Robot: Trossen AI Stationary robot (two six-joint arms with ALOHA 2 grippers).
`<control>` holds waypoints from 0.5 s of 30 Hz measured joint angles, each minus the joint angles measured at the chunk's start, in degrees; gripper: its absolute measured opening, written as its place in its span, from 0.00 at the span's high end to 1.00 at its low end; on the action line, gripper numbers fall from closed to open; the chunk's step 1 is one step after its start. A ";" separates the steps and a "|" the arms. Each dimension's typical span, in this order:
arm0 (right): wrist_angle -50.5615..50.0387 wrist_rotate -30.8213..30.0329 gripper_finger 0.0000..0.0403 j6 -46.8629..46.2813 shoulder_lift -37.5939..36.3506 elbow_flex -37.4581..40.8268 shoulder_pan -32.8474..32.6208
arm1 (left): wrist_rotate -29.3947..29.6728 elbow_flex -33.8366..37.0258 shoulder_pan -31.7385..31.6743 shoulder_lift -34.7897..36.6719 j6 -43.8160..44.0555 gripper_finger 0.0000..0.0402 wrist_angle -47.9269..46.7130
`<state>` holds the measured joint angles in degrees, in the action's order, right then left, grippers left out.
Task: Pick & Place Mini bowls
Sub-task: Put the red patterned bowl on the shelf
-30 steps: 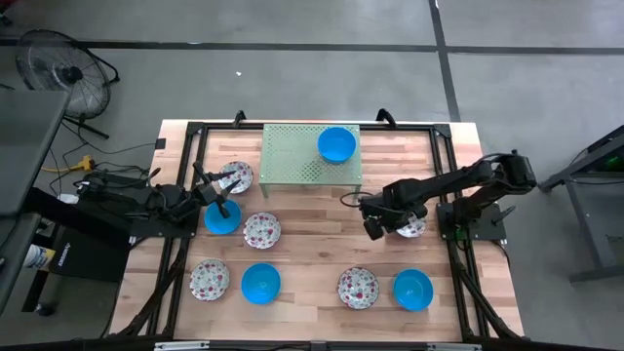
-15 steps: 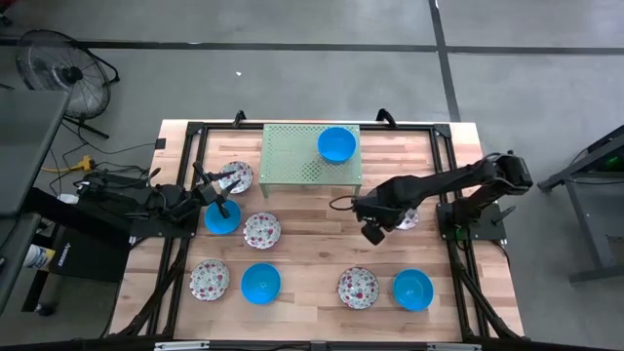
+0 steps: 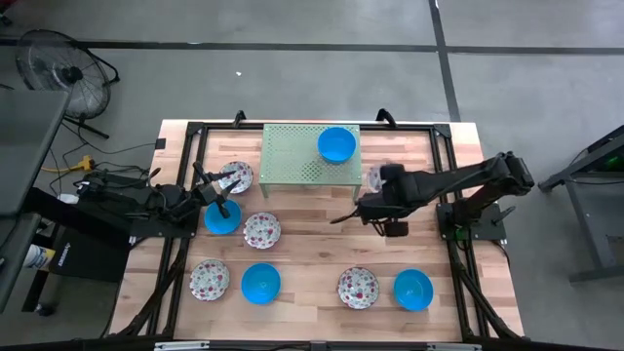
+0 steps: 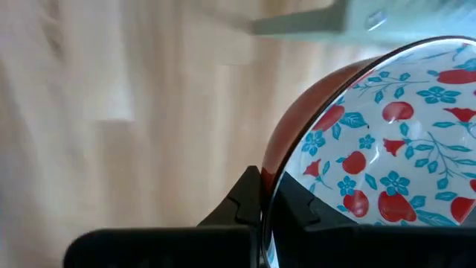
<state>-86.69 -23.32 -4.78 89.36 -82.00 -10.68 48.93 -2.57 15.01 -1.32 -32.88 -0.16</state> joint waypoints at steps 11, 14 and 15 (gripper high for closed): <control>9.56 -8.28 1.00 19.36 0.00 -0.83 2.55 | 0.00 0.00 0.00 0.00 -0.02 0.68 0.00; 10.66 -8.25 1.00 21.18 0.00 -0.80 3.03 | 0.00 0.00 0.02 0.01 -0.01 0.68 -0.01; 10.64 -8.34 1.00 21.44 0.00 -0.80 3.17 | 0.00 0.00 0.00 0.00 0.00 0.68 0.00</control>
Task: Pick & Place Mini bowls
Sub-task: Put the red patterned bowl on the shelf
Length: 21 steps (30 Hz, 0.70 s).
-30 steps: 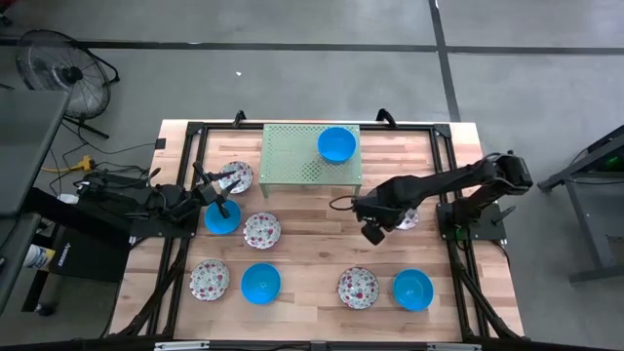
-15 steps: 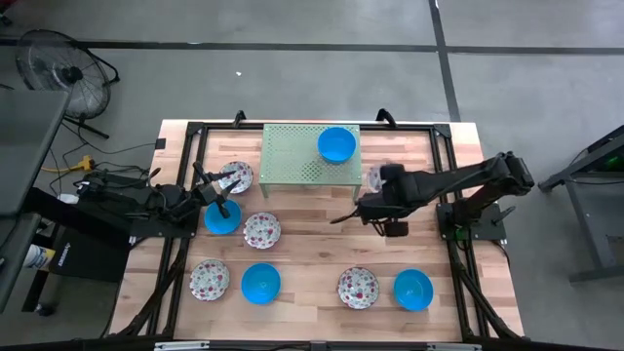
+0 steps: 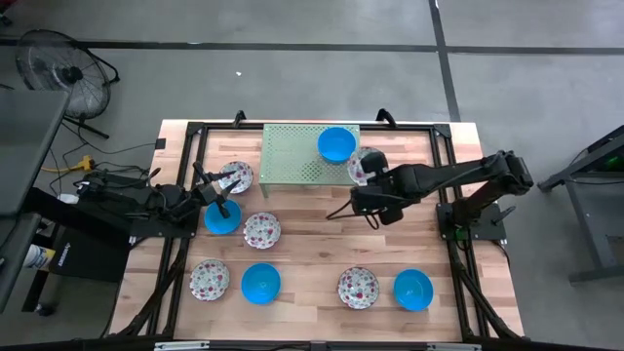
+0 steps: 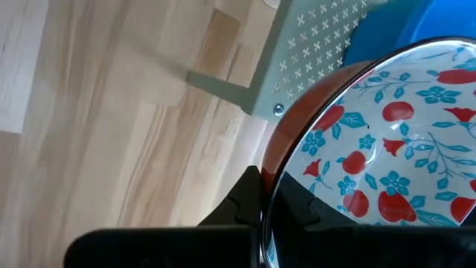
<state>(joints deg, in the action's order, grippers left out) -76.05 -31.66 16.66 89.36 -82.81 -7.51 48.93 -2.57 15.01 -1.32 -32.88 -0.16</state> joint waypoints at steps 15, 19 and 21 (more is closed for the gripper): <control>0.04 1.80 1.00 -6.27 -0.07 0.00 0.37 | 0.03 0.00 0.00 0.00 0.00 0.68 0.04; -0.01 1.40 1.00 -6.31 -0.07 0.00 0.37 | 1.18 0.00 0.02 0.00 0.00 0.68 0.02; -0.22 1.40 1.00 -6.25 -0.07 0.00 0.37 | 1.44 0.00 0.00 0.01 0.06 0.68 0.04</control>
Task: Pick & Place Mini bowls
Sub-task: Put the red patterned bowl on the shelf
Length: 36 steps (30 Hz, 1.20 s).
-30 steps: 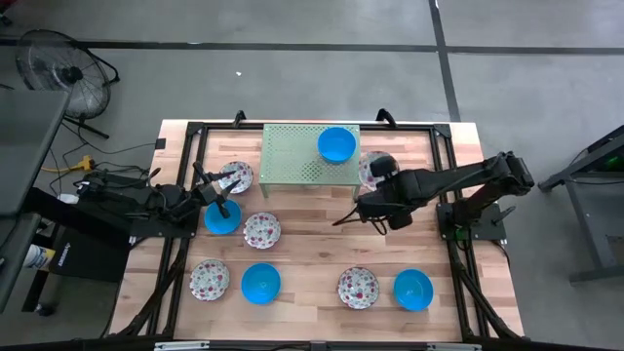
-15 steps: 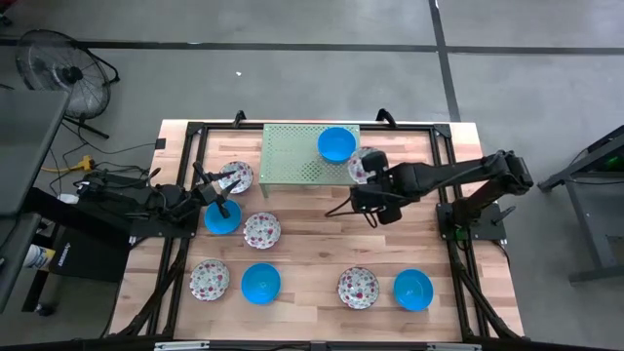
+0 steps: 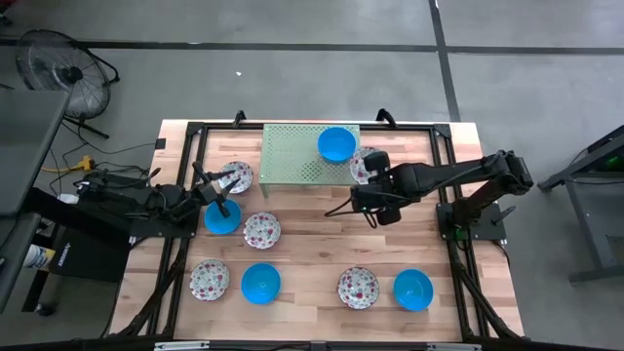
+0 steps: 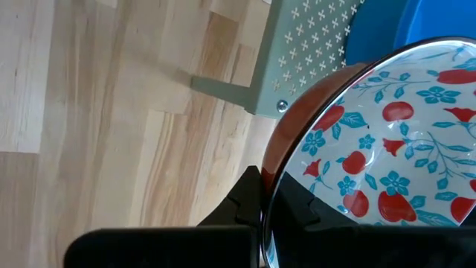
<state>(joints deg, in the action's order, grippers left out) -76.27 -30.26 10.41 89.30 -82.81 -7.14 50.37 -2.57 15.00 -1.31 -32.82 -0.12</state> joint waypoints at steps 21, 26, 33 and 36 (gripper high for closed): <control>2.19 4.67 1.00 5.35 -0.02 0.04 0.40 | -2.42 -0.91 0.00 0.01 28.92 0.68 0.62; 2.39 4.85 1.00 14.30 -0.02 0.04 0.39 | -7.48 -2.03 0.00 -0.05 35.03 0.68 0.57; 3.13 0.24 1.00 26.31 -0.01 -0.73 -0.14 | -9.09 -2.76 0.00 -3.21 41.91 0.68 2.92; 4.44 -3.03 1.00 30.85 -0.03 -2.91 -0.78 | -9.07 -3.58 0.00 -6.75 42.13 0.68 8.35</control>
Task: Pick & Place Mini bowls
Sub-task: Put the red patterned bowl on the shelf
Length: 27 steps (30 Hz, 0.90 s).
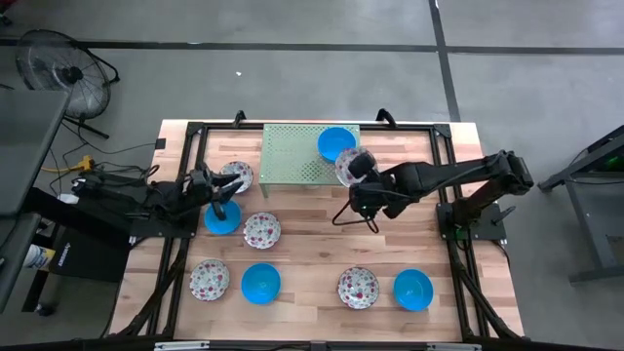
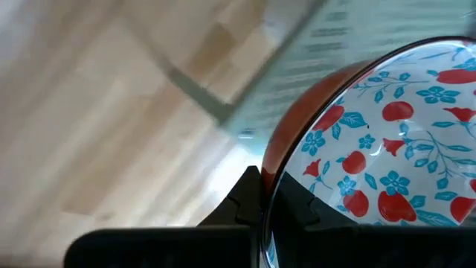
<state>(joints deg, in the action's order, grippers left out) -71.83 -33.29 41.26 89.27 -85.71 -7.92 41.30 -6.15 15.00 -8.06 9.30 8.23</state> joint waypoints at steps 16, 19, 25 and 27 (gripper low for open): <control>4.49 7.91 1.00 5.77 8.22 -11.10 -2.93 | -7.15 -29.91 -0.03 -34.91 -29.84 0.68 -8.93; 2.96 12.65 1.00 4.54 9.02 -12.87 -3.39 | -9.97 -37.69 -0.04 -40.33 -36.24 0.68 -17.11; 2.83 16.28 1.00 1.24 9.01 -15.05 -3.54 | -8.96 -51.65 -0.04 -51.07 -42.04 0.68 -33.32; 4.00 15.15 1.00 0.84 8.99 -15.59 -3.04 | -7.43 -54.27 -0.04 -52.67 -41.78 0.68 -35.91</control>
<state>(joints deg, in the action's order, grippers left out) -67.83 -18.14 42.10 98.26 -101.31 -10.96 33.87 -60.41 14.96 -60.74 -32.48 -27.68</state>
